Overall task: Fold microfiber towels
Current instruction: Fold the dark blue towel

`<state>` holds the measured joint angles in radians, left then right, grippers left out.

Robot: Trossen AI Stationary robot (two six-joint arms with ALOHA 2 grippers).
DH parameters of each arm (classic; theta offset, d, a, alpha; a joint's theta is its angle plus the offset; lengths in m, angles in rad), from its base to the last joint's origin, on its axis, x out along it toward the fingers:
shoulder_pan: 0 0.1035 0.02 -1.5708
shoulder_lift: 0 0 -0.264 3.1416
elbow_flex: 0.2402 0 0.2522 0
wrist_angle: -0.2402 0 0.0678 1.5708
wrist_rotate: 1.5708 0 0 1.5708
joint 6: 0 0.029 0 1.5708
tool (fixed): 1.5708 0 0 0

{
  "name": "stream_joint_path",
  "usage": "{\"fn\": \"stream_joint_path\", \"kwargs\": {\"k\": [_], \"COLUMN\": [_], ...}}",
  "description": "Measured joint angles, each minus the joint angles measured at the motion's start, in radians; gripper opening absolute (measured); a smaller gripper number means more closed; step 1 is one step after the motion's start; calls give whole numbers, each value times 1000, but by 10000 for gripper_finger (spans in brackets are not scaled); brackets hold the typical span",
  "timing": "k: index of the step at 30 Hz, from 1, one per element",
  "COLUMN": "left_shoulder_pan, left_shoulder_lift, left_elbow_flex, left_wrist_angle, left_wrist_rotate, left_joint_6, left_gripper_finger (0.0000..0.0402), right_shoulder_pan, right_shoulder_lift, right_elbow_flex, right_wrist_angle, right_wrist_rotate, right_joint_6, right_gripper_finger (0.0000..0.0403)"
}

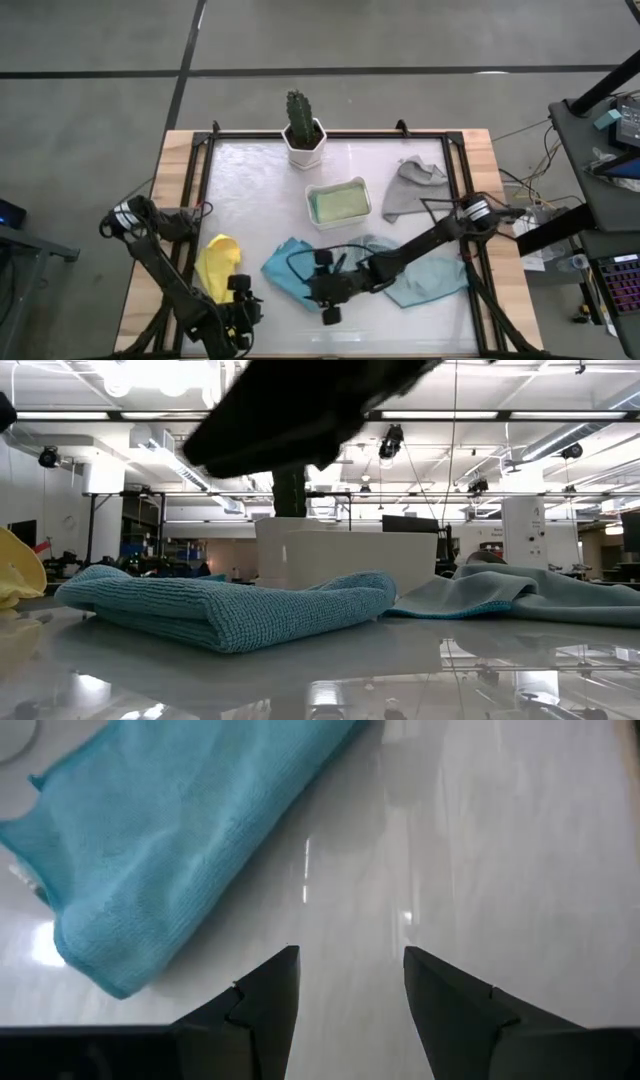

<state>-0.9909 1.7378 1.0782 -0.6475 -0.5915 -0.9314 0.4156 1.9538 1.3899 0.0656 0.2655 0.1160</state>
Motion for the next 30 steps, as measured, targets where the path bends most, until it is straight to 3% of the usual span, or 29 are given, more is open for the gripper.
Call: {"fn": "stream_joint_path", "kwargs": {"k": [9,22,26,30], "left_shoulder_pan": [0,3,7,13], "left_shoulder_lift": [4,0,0,-1], "left_elbow_flex": [0,-61,-70,-71], "left_wrist_angle": [3,10,13,14], "left_wrist_rotate": [-24,-78,-103,-119], "left_joint_6": [-7,-7,-9,-8], "left_gripper_finger": [166,166,166,166], "right_shoulder_pan": [-56,-96,-100,-102], "right_shoulder_lift": [198,342,349,349], "right_elbow_flex": [217,368,372,373], "right_wrist_angle": [-9,-118,-119,-134], "right_wrist_rotate": [-3,-11,-11,-11], "right_joint_6": [2,0,4,6], "right_gripper_finger": [171,137,108,43]}}
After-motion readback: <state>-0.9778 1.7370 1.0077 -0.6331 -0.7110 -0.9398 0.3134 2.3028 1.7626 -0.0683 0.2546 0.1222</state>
